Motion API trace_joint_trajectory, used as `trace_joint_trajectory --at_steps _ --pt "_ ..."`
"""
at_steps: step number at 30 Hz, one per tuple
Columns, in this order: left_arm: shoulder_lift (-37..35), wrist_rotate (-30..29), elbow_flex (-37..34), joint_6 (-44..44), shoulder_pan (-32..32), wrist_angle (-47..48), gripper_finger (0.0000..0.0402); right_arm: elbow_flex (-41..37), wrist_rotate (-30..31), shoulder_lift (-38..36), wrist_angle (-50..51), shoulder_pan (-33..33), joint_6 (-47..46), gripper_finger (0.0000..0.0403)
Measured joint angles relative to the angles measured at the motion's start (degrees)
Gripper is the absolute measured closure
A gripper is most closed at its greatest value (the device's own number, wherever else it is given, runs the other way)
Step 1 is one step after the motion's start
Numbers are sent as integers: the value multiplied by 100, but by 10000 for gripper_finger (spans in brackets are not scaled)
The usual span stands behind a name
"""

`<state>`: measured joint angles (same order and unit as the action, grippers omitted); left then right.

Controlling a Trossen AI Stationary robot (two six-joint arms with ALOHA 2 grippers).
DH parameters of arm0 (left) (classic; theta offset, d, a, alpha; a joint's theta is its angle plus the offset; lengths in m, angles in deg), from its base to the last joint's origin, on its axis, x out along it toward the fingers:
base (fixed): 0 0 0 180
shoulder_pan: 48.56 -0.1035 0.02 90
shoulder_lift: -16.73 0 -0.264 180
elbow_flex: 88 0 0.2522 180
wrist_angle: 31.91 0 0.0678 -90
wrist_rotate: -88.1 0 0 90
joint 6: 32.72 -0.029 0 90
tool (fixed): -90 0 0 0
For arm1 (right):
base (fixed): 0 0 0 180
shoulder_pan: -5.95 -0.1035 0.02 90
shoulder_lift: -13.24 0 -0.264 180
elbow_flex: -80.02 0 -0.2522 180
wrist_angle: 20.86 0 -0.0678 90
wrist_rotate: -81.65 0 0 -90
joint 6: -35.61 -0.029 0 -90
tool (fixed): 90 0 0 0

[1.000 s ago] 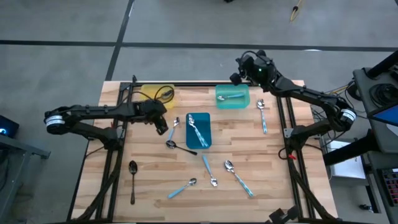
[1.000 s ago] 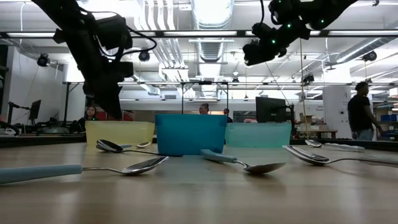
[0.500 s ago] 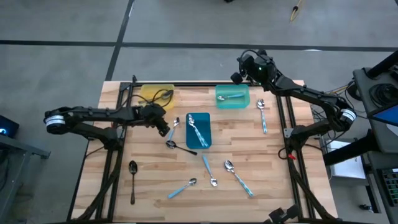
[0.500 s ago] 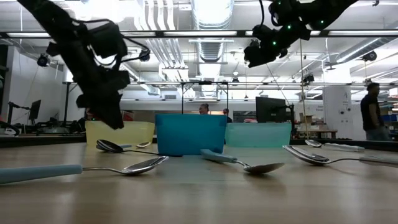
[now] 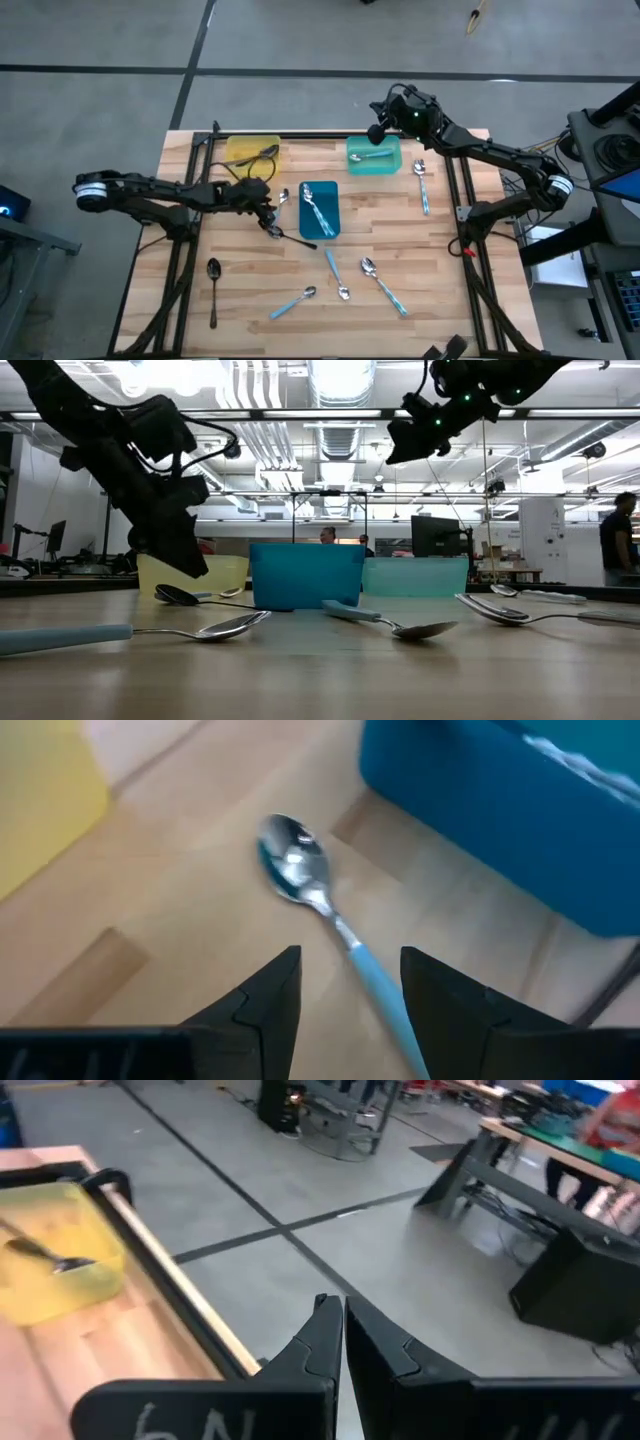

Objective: Sort silverware by color (type)
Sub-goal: Put the light blue spoon into the light blue bin

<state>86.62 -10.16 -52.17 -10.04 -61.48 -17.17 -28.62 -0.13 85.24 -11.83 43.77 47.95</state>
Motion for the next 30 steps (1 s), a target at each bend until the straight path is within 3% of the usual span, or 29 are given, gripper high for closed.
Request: trace_joint_trajectory --at_steps 8,23,30 --pt "586 -335 -287 -9 402 -947 279 0 -80 -2 1 -450 330 394" --pt "1584 -984 -96 330 415 -1154 294 0 -72 -28 -13 -745 258 394" --pt "1600 -1086 -107 512 437 -1086 354 0 -72 -28 -4 -832 261 394"
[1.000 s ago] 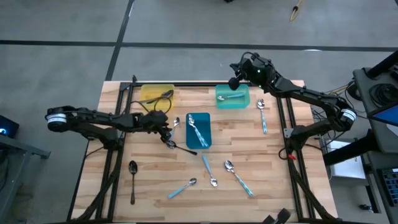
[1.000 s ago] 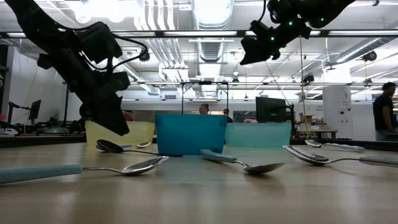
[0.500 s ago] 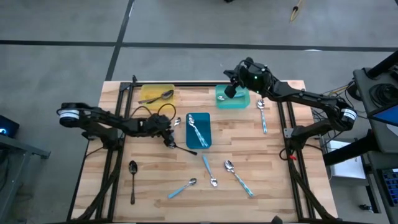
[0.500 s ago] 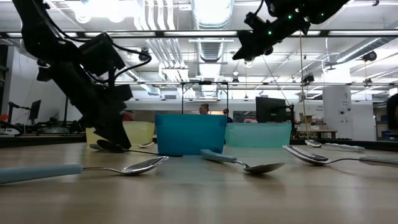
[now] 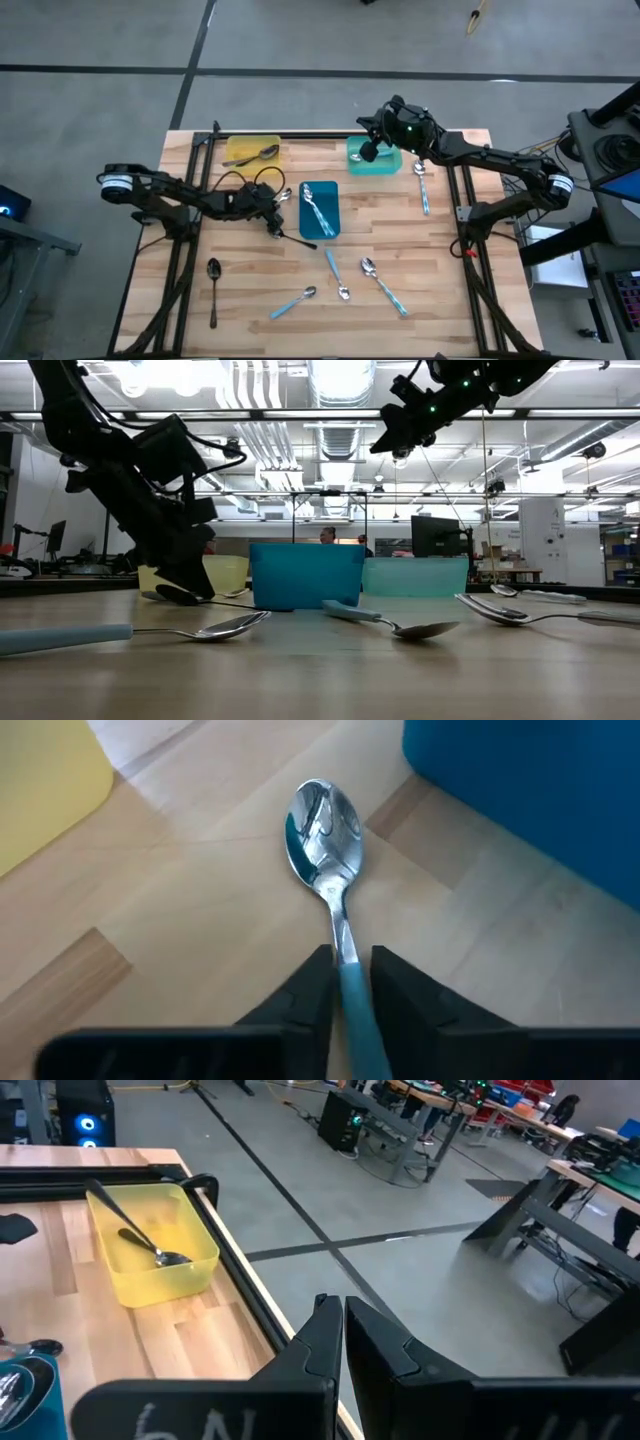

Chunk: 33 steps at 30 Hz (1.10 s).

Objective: Sort silverware by color (type)
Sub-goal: Put the light blue spoon into the light blue bin

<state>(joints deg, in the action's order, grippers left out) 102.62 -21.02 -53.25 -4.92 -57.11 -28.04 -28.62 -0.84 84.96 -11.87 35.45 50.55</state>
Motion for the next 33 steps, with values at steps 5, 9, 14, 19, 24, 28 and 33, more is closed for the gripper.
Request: trace_joint_trajectory --at_steps 5,9,14,19,24,28,33 --pt "-11 -82 -8 146 1 6 389 0 0 0 2 -4 -72 394" --pt "-179 -72 -29 123 21 70 390 0 -2 0 9 -13 -178 394" --pt "-725 -10 -73 -100 43 341 394 0 -53 0 108 -15 -505 394" --pt "-1479 -35 -57 -339 43 424 395 0 -520 87 200 -13 -907 394" --pt "-2204 -163 29 -903 49 332 395 0 -1382 332 -110 -24 -1540 394" --pt "-2486 -492 456 -1725 49 270 395 2 -1711 680 -599 -26 -2497 394" --pt "-2355 -872 1236 -2674 47 265 395 8 -1850 1041 -965 -24 -3913 385"
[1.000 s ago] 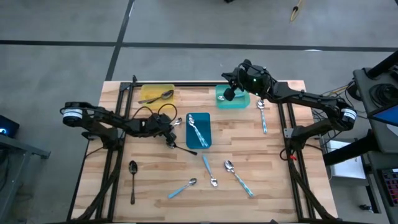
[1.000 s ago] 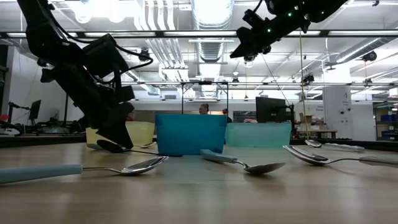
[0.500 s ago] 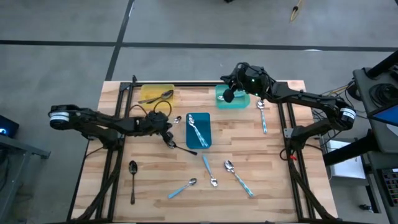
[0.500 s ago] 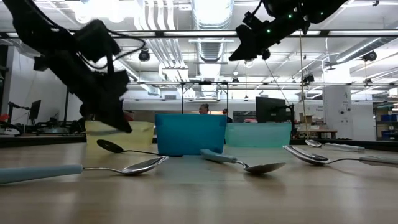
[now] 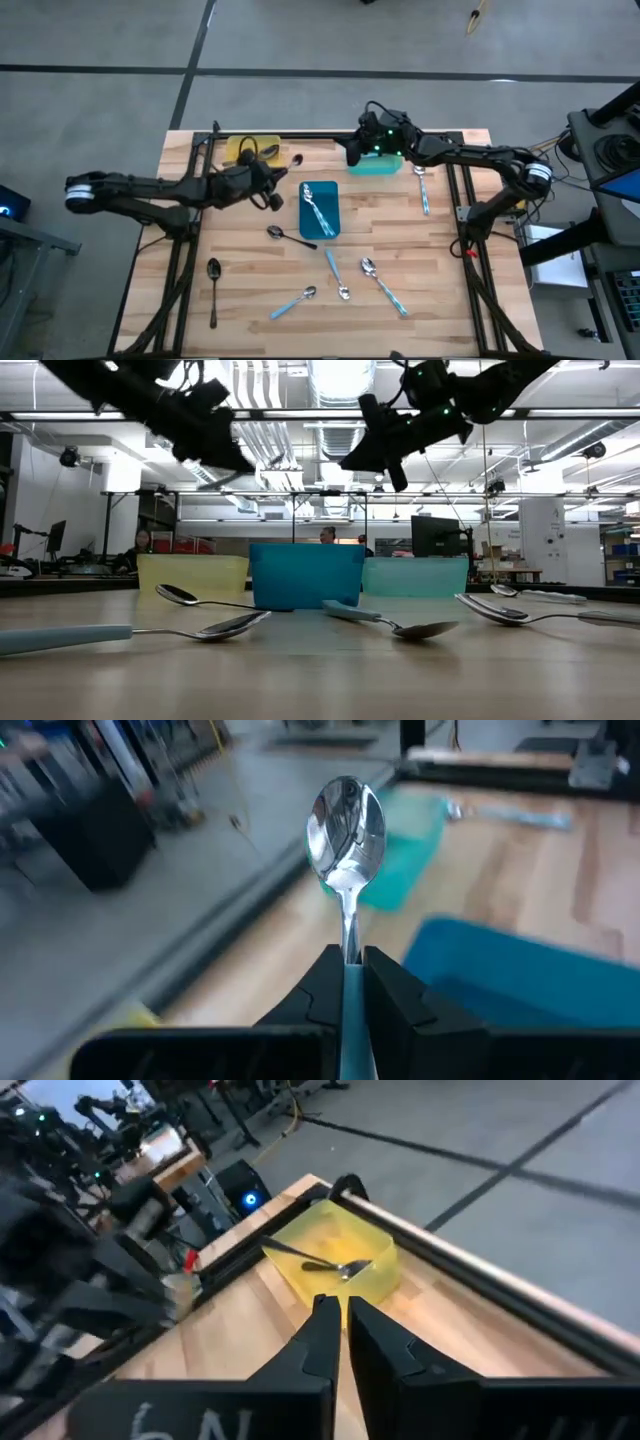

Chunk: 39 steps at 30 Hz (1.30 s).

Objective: Sort silverware by color (type)
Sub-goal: Put the light blue spoon into the light blue bin

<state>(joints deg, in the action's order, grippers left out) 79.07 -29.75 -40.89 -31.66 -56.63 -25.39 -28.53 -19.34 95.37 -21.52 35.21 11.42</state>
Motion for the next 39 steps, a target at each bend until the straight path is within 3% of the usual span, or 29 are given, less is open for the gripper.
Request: trace_joint_trajectory --at_steps 3,9,18,33,39 --pt "234 -154 376 -377 0 8 393 91 -137 134 61 2 -207 364" --pt "897 -187 910 -701 -49 67 392 425 -1004 336 38 -73 -391 293" --pt "1868 -592 1581 -657 -79 56 390 821 -1005 618 57 -223 -375 211" --pt "2151 -1010 1853 -353 -168 -223 389 912 -996 909 -10 -236 -140 204" --pt "2151 -1013 1853 -360 -168 -387 389 927 -862 909 -120 -237 29 243"
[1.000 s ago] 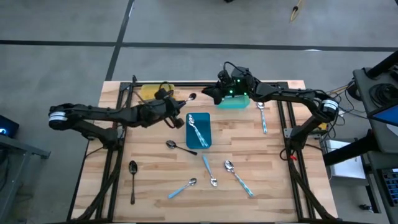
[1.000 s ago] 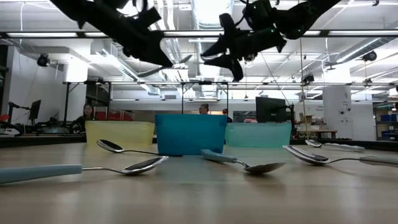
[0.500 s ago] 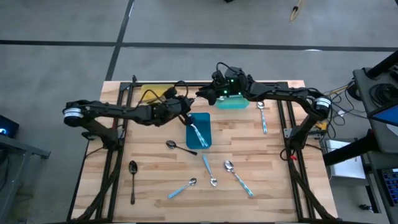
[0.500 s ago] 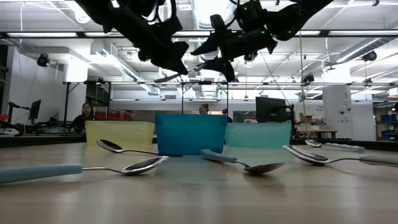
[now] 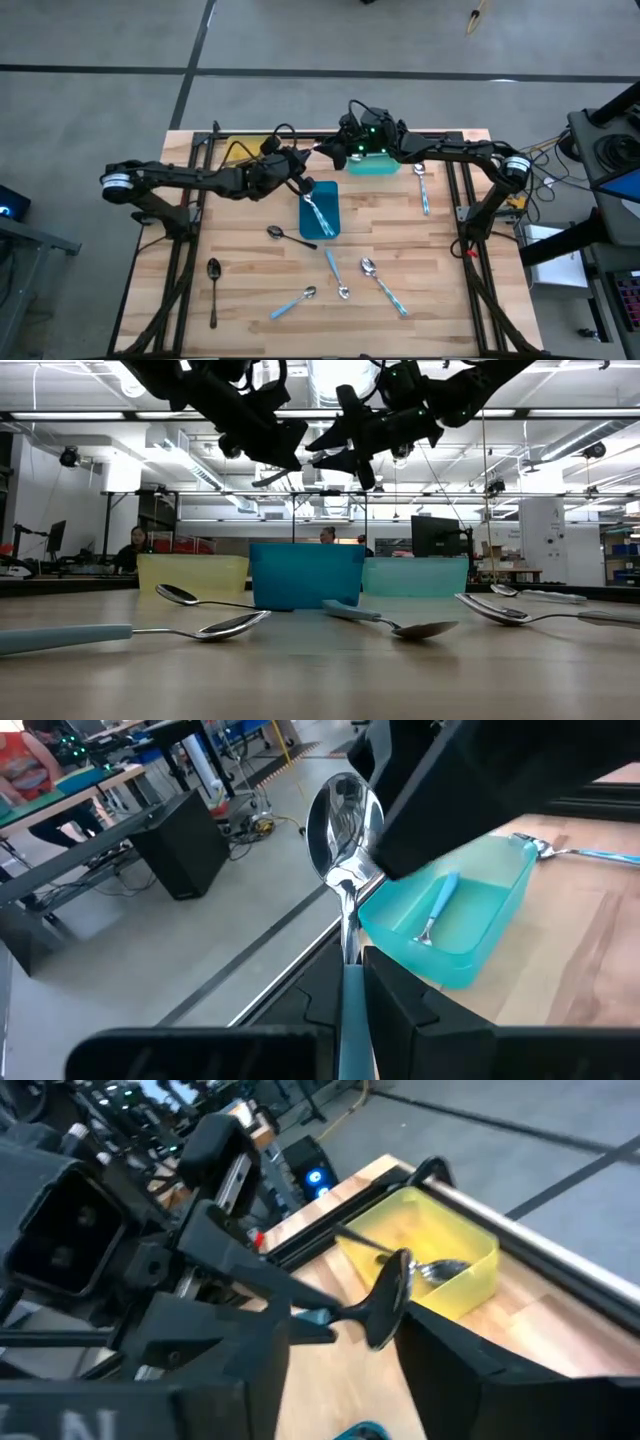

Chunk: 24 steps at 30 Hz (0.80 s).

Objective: Sort silverware by color (type)
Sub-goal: Put the light blue spoon into the light blue bin

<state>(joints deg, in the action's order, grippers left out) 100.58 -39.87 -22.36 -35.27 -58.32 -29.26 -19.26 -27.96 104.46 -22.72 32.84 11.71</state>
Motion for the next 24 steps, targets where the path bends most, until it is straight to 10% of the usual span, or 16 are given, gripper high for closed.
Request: trace_joint_trajectory --at_steps 12,24 --pt "61 58 0 -15 0 -107 389 4 463 0 5 -1 574 385" --pt "52 424 -4 -2 -18 -157 386 7 389 -104 178 -1 1197 393"
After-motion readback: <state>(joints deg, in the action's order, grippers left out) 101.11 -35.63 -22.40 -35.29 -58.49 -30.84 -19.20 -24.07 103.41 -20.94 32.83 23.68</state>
